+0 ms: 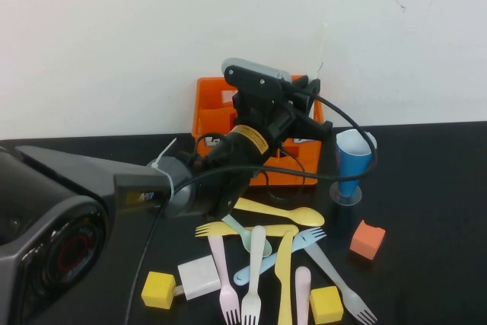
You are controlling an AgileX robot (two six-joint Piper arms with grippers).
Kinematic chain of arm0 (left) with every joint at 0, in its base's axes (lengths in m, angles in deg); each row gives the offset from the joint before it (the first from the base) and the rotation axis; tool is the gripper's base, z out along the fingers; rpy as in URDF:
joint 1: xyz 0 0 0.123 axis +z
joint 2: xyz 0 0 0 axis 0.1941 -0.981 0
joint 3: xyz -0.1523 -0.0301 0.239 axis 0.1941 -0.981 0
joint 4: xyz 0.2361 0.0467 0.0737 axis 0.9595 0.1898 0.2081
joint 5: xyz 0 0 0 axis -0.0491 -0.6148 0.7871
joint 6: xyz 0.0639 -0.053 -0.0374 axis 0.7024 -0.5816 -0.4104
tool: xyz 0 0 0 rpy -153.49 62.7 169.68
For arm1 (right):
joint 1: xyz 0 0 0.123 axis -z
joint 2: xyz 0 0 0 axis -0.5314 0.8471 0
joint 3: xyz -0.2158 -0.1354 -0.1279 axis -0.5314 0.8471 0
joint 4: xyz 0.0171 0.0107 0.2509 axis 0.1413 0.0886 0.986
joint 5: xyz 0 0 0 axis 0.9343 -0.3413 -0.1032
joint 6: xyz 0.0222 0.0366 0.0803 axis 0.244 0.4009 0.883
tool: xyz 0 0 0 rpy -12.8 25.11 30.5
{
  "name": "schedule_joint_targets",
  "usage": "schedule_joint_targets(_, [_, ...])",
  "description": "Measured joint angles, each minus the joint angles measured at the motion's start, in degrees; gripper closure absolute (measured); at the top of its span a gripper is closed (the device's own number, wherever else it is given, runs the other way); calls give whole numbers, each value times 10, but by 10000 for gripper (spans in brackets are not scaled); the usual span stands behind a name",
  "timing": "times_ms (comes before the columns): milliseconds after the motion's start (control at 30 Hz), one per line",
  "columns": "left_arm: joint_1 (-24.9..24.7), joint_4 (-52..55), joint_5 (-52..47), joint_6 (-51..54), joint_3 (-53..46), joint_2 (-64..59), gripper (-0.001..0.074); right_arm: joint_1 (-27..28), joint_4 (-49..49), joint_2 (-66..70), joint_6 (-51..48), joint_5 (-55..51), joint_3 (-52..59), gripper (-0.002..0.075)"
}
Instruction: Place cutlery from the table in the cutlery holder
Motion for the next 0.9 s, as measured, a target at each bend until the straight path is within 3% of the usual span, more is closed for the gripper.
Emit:
schedule_joint_targets(167, [1, 11, -22, 30, 0, 0, 619, 0, 0, 0, 0, 0, 0, 730])
schedule_joint_targets(400, [1, 11, -30, 41, 0, 0, 432, 0, 0, 0, 0, 0, 0, 730])
schedule_joint_targets(567, [1, 14, -35, 60, -1, 31, 402, 0, 0, 0, 0, 0, 0, 730])
schedule_joint_targets(667, [1, 12, -55, 86, -19, 77, 441, 0, 0, 0, 0, 0, 0, 730])
schedule_joint_targets(800, [1, 12, -115, 114, -73, 174, 636, 0, 0, 0, 0, 0, 0, 730])
schedule_joint_targets(900, [1, 12, -146, 115, -137, 258, 705, 0, 0, 0, 0, 0, 0, 730])
